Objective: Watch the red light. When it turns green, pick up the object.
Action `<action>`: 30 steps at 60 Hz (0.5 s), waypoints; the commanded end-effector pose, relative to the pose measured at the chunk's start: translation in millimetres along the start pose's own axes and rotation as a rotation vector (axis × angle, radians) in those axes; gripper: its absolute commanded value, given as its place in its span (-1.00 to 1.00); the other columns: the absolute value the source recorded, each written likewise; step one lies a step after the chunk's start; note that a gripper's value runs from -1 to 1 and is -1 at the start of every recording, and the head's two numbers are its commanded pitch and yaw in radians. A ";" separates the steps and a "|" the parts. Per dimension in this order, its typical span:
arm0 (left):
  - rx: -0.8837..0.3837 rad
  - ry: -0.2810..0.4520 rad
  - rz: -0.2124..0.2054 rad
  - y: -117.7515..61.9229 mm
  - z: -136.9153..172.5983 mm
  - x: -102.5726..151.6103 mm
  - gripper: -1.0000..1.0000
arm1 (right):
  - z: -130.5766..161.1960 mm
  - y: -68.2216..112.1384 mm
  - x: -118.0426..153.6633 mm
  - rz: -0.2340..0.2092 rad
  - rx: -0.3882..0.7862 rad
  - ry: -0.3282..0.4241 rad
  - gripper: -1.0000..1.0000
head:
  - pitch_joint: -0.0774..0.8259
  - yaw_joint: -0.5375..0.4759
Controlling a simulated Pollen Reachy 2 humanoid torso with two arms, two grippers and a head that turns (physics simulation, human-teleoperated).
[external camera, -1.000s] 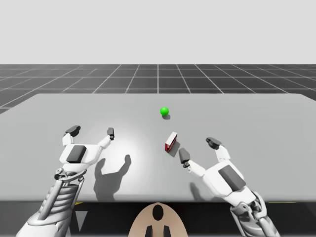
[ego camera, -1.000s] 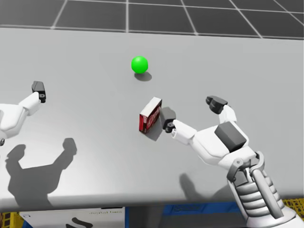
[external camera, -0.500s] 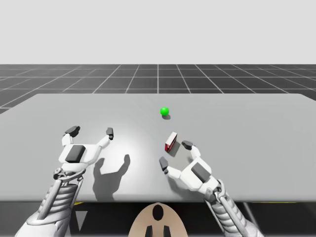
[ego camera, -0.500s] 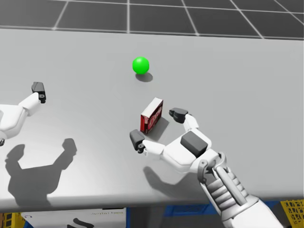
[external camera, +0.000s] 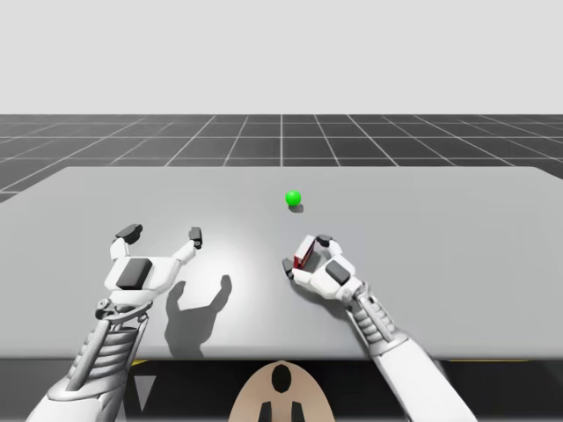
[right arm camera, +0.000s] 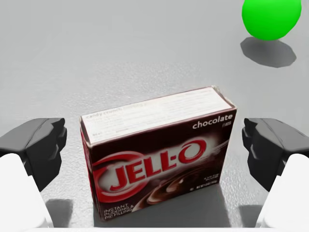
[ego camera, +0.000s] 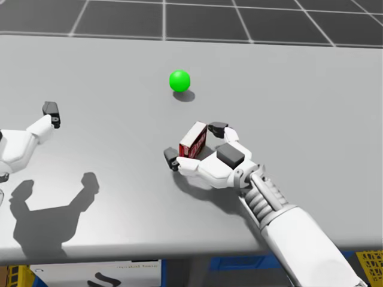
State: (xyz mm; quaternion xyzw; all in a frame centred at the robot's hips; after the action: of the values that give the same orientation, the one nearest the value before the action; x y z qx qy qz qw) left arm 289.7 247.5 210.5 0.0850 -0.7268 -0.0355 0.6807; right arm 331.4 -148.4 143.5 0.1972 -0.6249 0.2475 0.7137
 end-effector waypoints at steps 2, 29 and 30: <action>-0.001 0.002 0.002 -1.5 0.4 -0.7 -1.00 | -20.3 -5.5 -1.6 -0.003 -0.002 0.014 -1.00 | 0.61 -0.13; -0.004 0.003 -0.002 -3.0 1.0 -1.0 -1.00 | -23.1 7.4 -9.6 -0.015 0.075 0.052 0.99 | 0.59 -0.13; -0.004 0.003 -0.002 -3.0 1.0 -1.0 -1.00 | -22.9 7.7 -9.6 -0.014 0.076 0.052 1.00 | 0.59 -0.13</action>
State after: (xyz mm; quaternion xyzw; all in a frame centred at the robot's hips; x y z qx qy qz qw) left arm 289.3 246.2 209.5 0.0861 -0.7260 -0.0384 0.6812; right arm 350.1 -141.4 136.1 0.2071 -0.6007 0.2738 0.7220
